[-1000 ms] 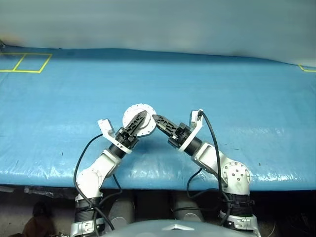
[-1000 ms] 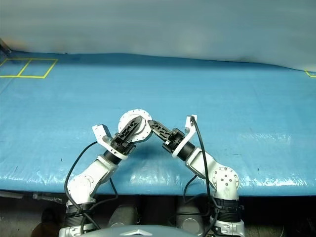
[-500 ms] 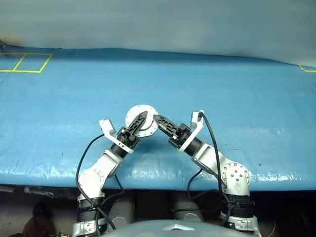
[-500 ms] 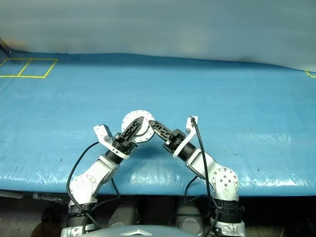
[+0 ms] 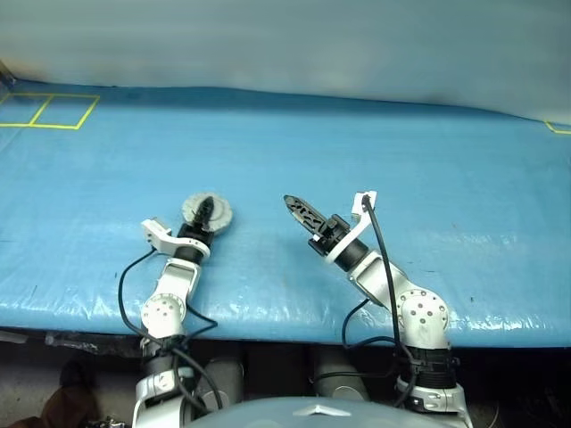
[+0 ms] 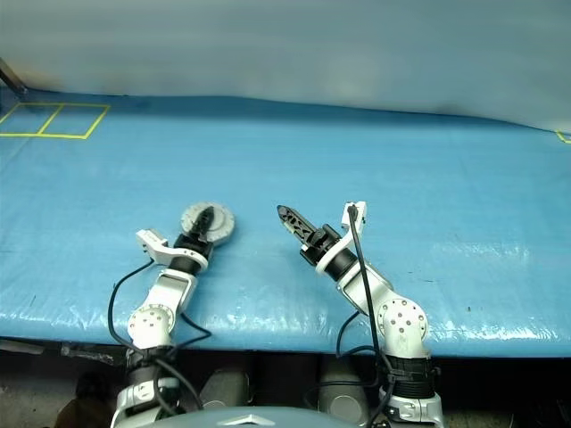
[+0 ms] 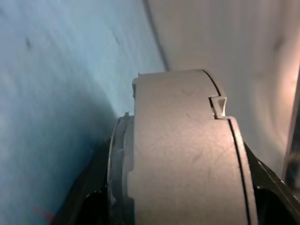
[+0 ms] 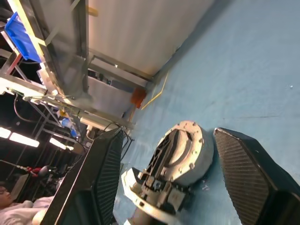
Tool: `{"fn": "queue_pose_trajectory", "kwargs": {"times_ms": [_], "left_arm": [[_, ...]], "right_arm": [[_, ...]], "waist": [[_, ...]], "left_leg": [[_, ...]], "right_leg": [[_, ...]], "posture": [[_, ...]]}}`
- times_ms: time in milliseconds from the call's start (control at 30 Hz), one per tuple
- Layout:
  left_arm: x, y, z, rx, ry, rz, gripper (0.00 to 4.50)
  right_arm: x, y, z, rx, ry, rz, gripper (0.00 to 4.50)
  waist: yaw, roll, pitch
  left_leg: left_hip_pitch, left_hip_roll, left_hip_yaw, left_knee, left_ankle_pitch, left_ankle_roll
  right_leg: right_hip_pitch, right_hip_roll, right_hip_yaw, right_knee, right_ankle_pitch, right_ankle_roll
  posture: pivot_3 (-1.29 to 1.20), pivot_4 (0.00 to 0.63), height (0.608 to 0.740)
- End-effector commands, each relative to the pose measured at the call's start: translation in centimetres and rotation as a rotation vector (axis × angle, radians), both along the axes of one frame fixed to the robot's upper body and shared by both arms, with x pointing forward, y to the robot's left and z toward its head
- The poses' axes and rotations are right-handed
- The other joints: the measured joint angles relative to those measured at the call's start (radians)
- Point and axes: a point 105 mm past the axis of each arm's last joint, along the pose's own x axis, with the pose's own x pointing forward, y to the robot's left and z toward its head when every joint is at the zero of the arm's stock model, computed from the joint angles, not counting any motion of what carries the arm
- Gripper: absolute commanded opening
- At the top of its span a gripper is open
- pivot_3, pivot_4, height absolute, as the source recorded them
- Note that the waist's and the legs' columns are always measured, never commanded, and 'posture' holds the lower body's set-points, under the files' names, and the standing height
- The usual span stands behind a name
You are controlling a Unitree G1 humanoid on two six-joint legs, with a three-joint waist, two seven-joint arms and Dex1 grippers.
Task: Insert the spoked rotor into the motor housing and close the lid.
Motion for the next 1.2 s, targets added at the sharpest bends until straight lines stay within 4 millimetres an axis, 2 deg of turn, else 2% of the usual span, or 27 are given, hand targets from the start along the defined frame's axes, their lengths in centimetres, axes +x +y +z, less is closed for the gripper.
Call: {"fn": "queue_pose_trajectory", "kwargs": {"times_ms": [33,133,333,400,533,767,833,900,1000,1033,1067,1100,1200], "left_arm": [[1.6,2.1,2.1,0.027,-0.048,0.100,2.51],[2.9,3.6,2.5,0.041,-0.021,0.167,2.51],[3.7,4.9,-0.4,0.153,0.223,0.206,2.51],[3.7,5.1,-0.5,0.166,0.235,0.210,3.20],[2.4,7.2,-1.2,0.230,0.305,0.327,4.38],[-1.7,12.0,-0.4,0.393,0.349,0.585,4.45],[-2.6,13.0,0.4,0.461,0.343,0.645,4.45],[-3.0,13.3,1.7,0.600,0.296,0.671,4.45],[-2.8,12.1,5.0,0.869,0.117,0.681,4.45],[-2.2,10.2,6.7,0.966,-0.019,0.614,4.45],[-1.9,8.7,7.7,1.024,-0.111,0.562,4.45],[-1.5,6.4,8.6,1.103,-0.223,0.462,4.45],[-1.5,-0.1,9.3,1.229,-0.477,0.113,4.45]], "right_arm": [[-0.4,0.1,1.1,-0.015,-0.065,0.010,3.24],[-0.4,0.2,0.9,-0.032,-0.068,0.015,3.24],[-0.2,0.1,0.8,-0.034,-0.074,-0.006,3.24],[-0.3,0.2,0.7,-0.042,-0.073,-0.001,3.27],[-0.3,0.5,0.5,-0.048,-0.065,0.011,3.27],[0.0,0.6,-0.1,-0.068,-0.041,0.017,3.27],[0.1,0.7,-0.4,-0.092,-0.034,0.022,3.27],[0.3,0.8,-0.8,-0.153,-0.038,0.012,3.27],[1.1,0.3,-1.1,-0.319,-0.126,-0.066,3.27],[1.5,-0.3,-1.0,-0.393,-0.188,-0.125,3.27],[1.7,-0.6,-0.9,-0.440,-0.234,-0.162,3.27],[1.9,-1.0,-1.1,-0.505,-0.273,-0.184,3.27],[1.6,-1.7,-1.6,-0.595,-0.338,-0.145,3.27]], "waist": [[0.000,-0.001,0.000],[0.000,-0.001,0.000],[-0.001,-0.001,0.000],[-0.003,-0.001,0.000],[-0.012,-0.001,-0.001],[-0.031,0.000,-0.002],[-0.030,0.000,-0.002],[-0.025,0.000,-0.001],[-0.016,-0.002,-0.001],[-0.009,-0.002,-0.001],[0.000,-0.003,-0.001],[0.006,-0.003,0.000],[0.016,-0.003,-0.001]], "left_leg": [[0.000,0.000,0.000,0.000,0.000,0.000],[-0.001,-0.001,0.000,0.000,0.000,0.000],[0.002,-0.001,-0.001,0.000,0.000,0.000],[0.007,-0.001,0.000,-0.001,0.000,0.000],[0.017,0.000,0.001,-0.002,0.000,0.000],[0.021,0.001,0.003,-0.007,0.000,0.000],[0.021,0.001,0.003,-0.008,0.000,0.000],[0.020,0.001,0.003,-0.008,0.000,0.000],[0.016,0.000,0.002,-0.007,0.000,0.000],[0.013,0.000,0.002,-0.006,0.000,-0.001],[0.012,0.000,0.001,-0.005,0.000,-0.001],[0.010,-0.001,0.002,-0.004,0.000,-0.001],[0.008,-0.001,0.002,-0.004,0.000,-0.002]], "right_leg": [[0.000,0.000,0.000,0.000,0.000,0.000],[0.000,0.000,0.000,-0.001,0.001,0.001],[0.002,0.000,0.000,0.000,0.001,0.001],[0.006,0.000,0.001,0.000,0.001,0.001],[0.014,0.000,0.001,0.000,0.000,0.000],[0.015,0.000,0.003,0.000,0.000,-0.001],[0.014,0.000,0.003,0.000,-0.001,-0.001],[0.014,0.000,0.003,0.000,-0.001,-0.001],[0.012,0.000,0.002,-0.001,-0.001,-0.001],[0.010,0.000,0.002,-0.001,0.000,0.000],[0.009,0.000,0.002,-0.001,0.000,0.000],[0.008,0.000,0.002,-0.001,0.000,0.000],[0.007,-0.001,0.003,-0.001,0.000,0.000]], "posture": [[0.00,0.150,0.740],[0.00,0.150,0.740],[0.00,0.150,0.740],[0.00,0.150,0.740],[0.00,0.150,0.740],[0.00,0.150,0.740],[0.00,0.150,0.740],[0.00,0.150,0.740],[0.00,0.150,0.740],[0.00,0.150,0.740],[0.00,0.150,0.740],[0.00,0.150,0.740],[0.00,0.150,0.740]]}}
